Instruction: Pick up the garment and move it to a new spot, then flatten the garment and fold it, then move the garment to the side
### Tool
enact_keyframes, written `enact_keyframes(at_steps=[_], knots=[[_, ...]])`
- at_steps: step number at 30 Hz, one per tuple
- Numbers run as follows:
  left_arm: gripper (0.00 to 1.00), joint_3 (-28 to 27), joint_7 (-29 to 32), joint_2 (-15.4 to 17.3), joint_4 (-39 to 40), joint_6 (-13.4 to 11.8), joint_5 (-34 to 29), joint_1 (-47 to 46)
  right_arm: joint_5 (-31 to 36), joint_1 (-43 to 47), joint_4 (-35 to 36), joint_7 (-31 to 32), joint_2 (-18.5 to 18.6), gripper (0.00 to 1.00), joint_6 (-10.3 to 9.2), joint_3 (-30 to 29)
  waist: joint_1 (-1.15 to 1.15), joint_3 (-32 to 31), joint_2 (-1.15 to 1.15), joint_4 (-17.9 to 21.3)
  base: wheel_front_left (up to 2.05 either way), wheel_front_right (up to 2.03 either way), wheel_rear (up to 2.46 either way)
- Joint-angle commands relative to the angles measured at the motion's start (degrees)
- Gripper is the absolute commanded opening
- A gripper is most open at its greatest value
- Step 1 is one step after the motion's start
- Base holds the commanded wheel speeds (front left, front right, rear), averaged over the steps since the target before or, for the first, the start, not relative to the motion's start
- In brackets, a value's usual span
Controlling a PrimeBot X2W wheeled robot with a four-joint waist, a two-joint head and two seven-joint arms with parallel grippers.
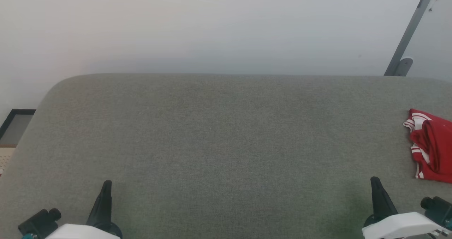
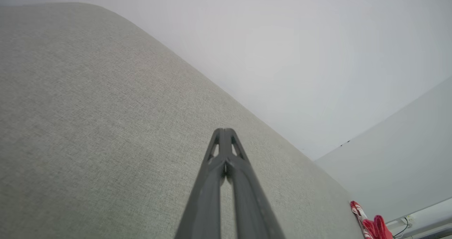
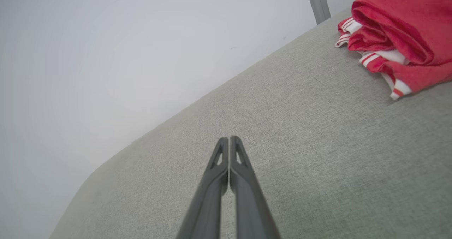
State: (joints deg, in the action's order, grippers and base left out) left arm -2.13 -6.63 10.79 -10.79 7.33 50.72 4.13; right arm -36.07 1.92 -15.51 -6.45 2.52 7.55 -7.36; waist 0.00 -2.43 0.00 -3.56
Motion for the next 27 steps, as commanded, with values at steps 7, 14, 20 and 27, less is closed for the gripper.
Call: enact_keyframes(at_steps=[7,14,20,27], knots=[[0.0,-0.9,1.6,-0.5,0.2,0.1,5.7,-2.8,-7.3,-2.3,0.9,1.7,0.4,0.0,-0.03,0.2,0.0,0.2,0.0,0.3,0.0,0.0,0.0],[0.0,-1.3,2.9,-1.3,-0.2,0.1,9.7,-3.7,-12.9,-3.1,1.0,3.0,0.4,0.0,-0.04,0.3,0.0,0.4,0.0,0.5,0.0,0.0,0.0],[0.0,-1.6,4.0,-2.0,-0.5,0.1,13.1,-4.4,-17.4,-3.6,1.1,4.0,0.4,0.0,-0.05,0.3,0.0,0.6,0.0,0.8,0.0,0.0,0.0],[0.0,-2.0,5.1,-2.8,-0.8,0.1,16.8,-5.3,-22.4,-4.3,1.2,5.2,0.4,0.0,-0.05,0.4,0.0,0.8,0.0,1.0,0.0,0.0,0.0]])
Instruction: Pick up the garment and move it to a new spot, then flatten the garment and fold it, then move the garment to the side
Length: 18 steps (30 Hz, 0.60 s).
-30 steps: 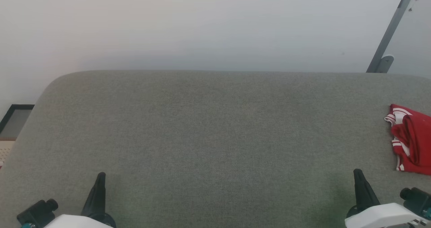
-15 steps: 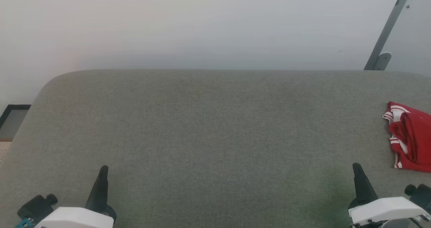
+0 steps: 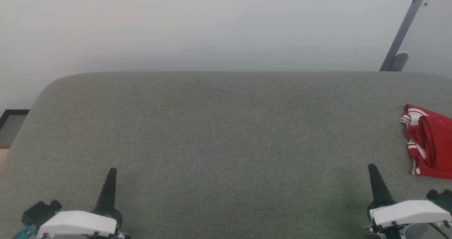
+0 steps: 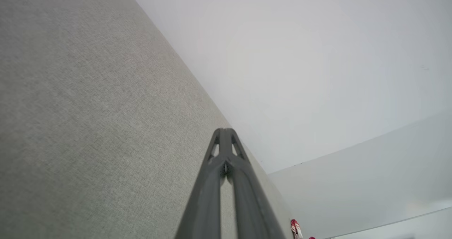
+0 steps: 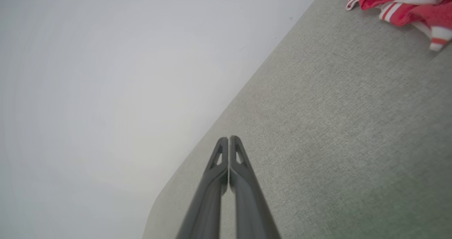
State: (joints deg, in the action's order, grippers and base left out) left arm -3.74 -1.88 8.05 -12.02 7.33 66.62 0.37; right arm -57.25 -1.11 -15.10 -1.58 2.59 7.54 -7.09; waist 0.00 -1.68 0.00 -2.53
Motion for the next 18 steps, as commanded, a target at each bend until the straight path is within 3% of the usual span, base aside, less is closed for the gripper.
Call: enact_keyframes(at_steps=[1,18], knots=[[0.0,-0.4,0.5,-0.1,0.3,0.1,1.3,-1.6,-1.9,-1.3,0.8,0.5,0.3,0.0,-0.04,0.2,0.0,0.0,0.0,0.1,0.0,0.0,0.0],[0.0,-1.2,3.1,-1.7,-0.4,0.2,9.3,-3.5,-12.6,-2.7,1.0,3.0,0.4,0.0,-0.05,0.3,0.0,0.5,0.0,0.7,0.0,0.0,0.0]])
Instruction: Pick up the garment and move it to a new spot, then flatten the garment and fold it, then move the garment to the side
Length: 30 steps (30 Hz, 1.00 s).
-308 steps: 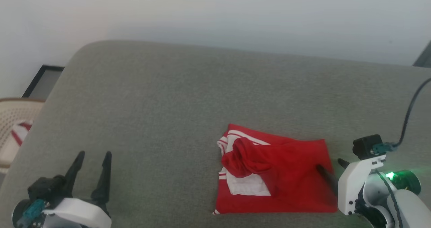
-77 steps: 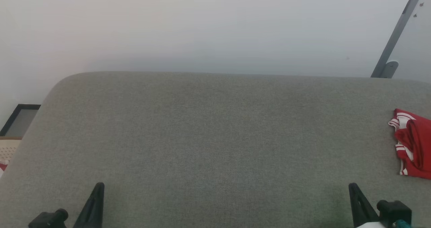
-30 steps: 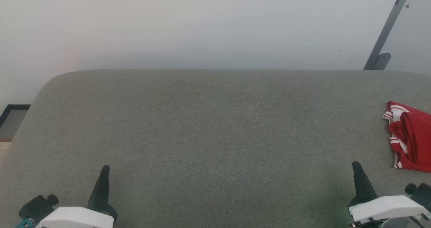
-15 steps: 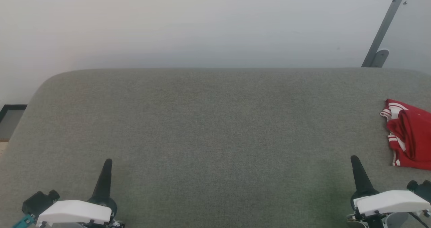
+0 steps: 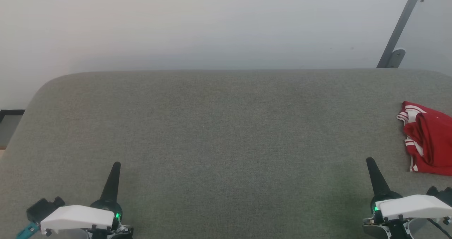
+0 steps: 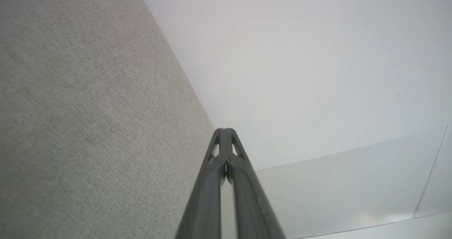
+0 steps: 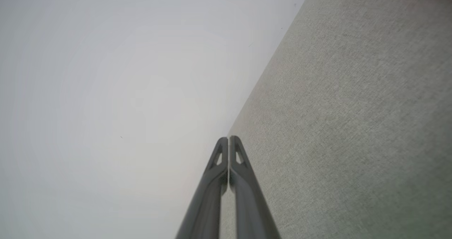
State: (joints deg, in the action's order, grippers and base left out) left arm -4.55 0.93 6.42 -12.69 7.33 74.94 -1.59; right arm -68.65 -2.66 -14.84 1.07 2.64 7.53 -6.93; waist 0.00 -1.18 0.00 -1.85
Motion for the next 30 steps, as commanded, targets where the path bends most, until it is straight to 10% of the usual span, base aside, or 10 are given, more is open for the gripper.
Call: enact_keyframes(at_steps=[1,30], knots=[[0.0,-0.4,0.4,-0.2,0.2,0.2,1.4,-1.6,-1.8,-1.2,0.7,0.5,0.3,0.0,-0.04,0.1,0.0,0.1,0.0,0.1,0.0,0.0,0.0],[0.0,-1.5,4.1,-2.4,-0.9,0.2,12.5,-3.8,-16.7,-3.0,0.9,4.0,0.3,0.0,-0.03,0.3,0.0,0.9,0.0,1.2,0.0,0.0,0.0]])
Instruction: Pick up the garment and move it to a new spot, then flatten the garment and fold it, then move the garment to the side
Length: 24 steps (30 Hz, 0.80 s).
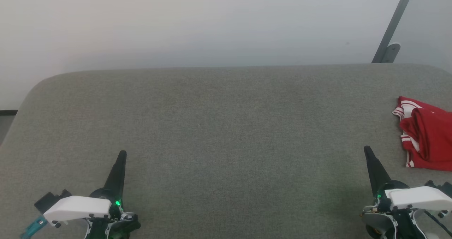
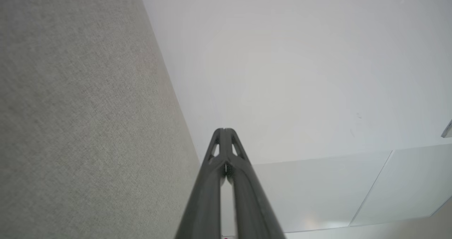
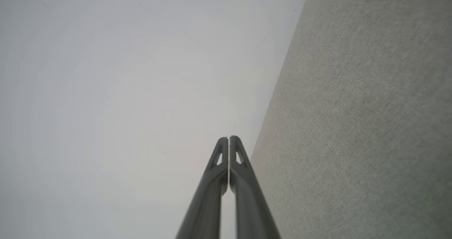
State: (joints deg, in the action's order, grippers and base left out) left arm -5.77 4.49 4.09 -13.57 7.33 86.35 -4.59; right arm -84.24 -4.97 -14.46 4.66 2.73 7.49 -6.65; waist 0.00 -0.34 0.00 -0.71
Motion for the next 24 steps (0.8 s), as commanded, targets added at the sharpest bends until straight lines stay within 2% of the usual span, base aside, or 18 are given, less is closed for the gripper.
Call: enact_keyframes(at_steps=[1,15,24], knots=[[0.0,-0.3,0.6,-0.2,-0.1,0.2,1.4,-0.9,-1.6,-0.8,0.6,0.5,0.2,0.0,0.01,0.1,0.0,0.1,0.0,0.1,0.0,0.0,0.0],[0.0,-0.8,2.0,-1.2,-0.5,0.3,5.7,-1.8,-7.6,-1.4,0.6,1.9,0.2,0.0,0.0,0.1,0.0,0.5,0.0,0.6,0.0,0.0,0.0],[0.0,-0.8,2.1,-1.3,-0.5,0.3,6.2,-2.0,-8.3,-1.5,0.6,2.1,0.2,0.0,0.0,0.1,0.0,0.5,0.0,0.7,0.0,0.0,0.0]])
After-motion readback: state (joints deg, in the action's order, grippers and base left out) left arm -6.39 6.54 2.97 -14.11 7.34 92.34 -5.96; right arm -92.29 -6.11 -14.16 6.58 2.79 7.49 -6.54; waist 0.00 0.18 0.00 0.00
